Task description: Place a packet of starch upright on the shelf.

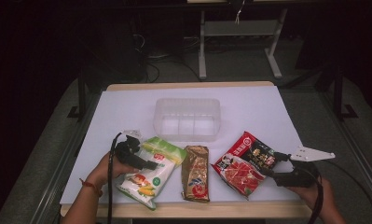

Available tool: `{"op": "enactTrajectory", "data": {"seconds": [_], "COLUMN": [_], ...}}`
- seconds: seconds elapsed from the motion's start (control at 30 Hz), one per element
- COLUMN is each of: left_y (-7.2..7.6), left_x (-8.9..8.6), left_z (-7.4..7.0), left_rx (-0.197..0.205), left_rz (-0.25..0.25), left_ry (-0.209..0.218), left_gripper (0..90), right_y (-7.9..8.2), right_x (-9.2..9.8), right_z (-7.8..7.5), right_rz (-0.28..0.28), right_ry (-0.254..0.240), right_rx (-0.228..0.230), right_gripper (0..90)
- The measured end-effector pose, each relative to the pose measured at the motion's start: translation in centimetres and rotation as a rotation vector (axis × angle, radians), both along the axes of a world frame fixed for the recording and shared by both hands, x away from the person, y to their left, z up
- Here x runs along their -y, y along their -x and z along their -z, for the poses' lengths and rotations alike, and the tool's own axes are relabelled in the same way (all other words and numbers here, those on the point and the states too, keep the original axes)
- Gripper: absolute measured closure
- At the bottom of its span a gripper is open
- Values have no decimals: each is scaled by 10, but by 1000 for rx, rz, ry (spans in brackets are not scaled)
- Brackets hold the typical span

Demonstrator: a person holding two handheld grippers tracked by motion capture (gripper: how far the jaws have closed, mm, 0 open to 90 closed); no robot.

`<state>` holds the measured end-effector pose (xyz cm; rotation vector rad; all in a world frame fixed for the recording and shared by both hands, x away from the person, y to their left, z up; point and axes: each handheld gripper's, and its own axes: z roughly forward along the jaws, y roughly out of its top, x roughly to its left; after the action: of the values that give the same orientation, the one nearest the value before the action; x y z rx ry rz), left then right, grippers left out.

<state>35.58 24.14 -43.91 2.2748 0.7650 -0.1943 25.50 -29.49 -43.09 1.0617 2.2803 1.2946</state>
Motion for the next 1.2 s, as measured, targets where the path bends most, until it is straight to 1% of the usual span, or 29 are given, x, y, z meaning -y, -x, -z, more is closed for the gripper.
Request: {"op": "enactTrajectory", "data": {"seconds": [0.03,0.1,0.13,0.23,0.27,0.3,0.33,0.4,0.43,0.47,0.53,0.57,0.6,0.63,0.67,0.7,0.73,0.8,0.83,0.87,0.9,0.93,0.97,1.0,1.03,1.07,1.13,1.17,1.2], "left_y": [1,2,3,3,1,1,0,-1,-1,-2,-3,-4,-4,-6,-6,-6,-5,-3,-1,3,5,5,8,13,16,16,22,27,27], "left_x": [1,1,1,2,2,2,5,7,7,8,9,10,12,13,13,13,13,13,13,13,13,13,12,10,7,7,0,-7,-7], "left_z": [0,0,0,0,0,0,2,2,2,2,3,3,4,2,2,1,0,-2,-3,-6,-8,-8,-10,-17,-21,-21,-33,-43,-43], "left_rx": [7,8,15,6,-34,-34,-57,-67,-67,-79,-91,-99,-102,-103,-103,-96,-86,-60,-44,-9,7,7,28,89,121,121,190,244,244], "left_rz": [-4,-10,-14,-14,18,18,12,36,36,46,60,66,71,88,88,96,103,110,112,112,111,111,107,87,64,64,22,-17,-17], "left_ry": [-7,-3,-2,-2,24,24,43,49,49,57,80,87,93,87,87,84,86,88,84,83,85,85,78,79,100,100,133,176,176], "left_gripper": [198,197,198,209,291,377,409,456,499,499,632,632,693,710,729,729,787,823,833,843,851,853,854,855,856,857,858,859,859], "right_y": [0,1,1,0,-1,-1,-2,-4,-5,-5,-4,-4,-5,-5,-5,-5,-5,-4,-4,-4,-4,-4,-4,-3,-3,-3,-3,-3,-3], "right_x": [1,1,3,3,2,2,2,2,2,2,2,2,3,3,3,3,3,4,4,4,5,5,5,6,6,6,6,6,6], "right_z": [0,-1,-2,-2,-1,-1,1,2,2,2,2,2,2,2,3,3,3,2,2,2,2,2,2,2,2,1,1,1,1], "right_rz": [4,10,24,22,14,14,9,11,12,12,14,14,20,26,27,27,27,27,28,32,35,35,40,42,43,44,43,43,45], "right_ry": [3,1,-10,-4,14,14,22,31,27,27,50,50,51,54,61,61,63,67,68,66,68,68,74,73,72,70,71,68,67], "right_rx": [5,8,13,12,4,4,0,-8,-13,-13,-12,-12,-13,-16,-21,-21,-21,-14,-12,-12,-15,-15,-18,-18,-18,-16,-14,-12,-13], "right_gripper": [211,205,204,205,205,205,207,207,211,211,226,226,227,229,230,230,230,230,234,234,234,234,234,234,234,235,241,250,251]}}
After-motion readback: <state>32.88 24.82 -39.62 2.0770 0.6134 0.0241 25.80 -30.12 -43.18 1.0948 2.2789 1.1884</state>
